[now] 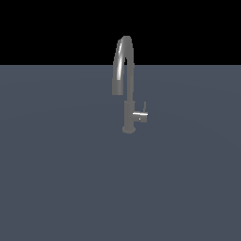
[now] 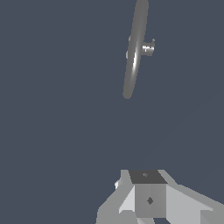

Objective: Turn on the faucet by rotating a designated handle.

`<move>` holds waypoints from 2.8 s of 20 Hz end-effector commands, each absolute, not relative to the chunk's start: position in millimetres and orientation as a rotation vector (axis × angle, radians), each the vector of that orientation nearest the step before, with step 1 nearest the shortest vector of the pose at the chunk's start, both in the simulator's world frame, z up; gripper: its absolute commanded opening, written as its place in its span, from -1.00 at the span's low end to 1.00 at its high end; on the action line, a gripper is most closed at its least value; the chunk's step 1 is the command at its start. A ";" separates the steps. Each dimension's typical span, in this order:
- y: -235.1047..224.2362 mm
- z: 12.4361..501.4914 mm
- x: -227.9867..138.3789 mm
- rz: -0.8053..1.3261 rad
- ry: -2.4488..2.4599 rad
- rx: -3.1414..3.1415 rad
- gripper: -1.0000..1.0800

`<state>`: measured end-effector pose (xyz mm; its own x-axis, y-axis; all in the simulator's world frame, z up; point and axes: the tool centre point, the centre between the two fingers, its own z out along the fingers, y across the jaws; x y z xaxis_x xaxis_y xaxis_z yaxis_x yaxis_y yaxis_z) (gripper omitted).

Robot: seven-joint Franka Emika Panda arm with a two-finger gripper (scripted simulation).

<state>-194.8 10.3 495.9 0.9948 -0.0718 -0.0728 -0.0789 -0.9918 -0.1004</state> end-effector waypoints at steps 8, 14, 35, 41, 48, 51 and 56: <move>1.9 483.2 -136.3 0.266 0.321 -2.870 -1.00; -6.9 470.6 -99.4 0.364 0.446 -2.749 -1.00; -54.9 391.7 16.9 0.675 0.839 -2.226 -1.00; -71.8 355.8 45.1 0.760 0.943 -2.035 -1.00; -91.8 301.8 74.1 0.857 1.066 -1.771 -1.00; -99.1 275.2 83.9 0.896 1.117 -1.649 -1.00; -107.9 228.1 95.8 0.955 1.193 -1.439 -1.00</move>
<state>92.4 -105.7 242.4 0.2390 -0.2202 -0.9457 -0.9710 -0.0622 -0.2309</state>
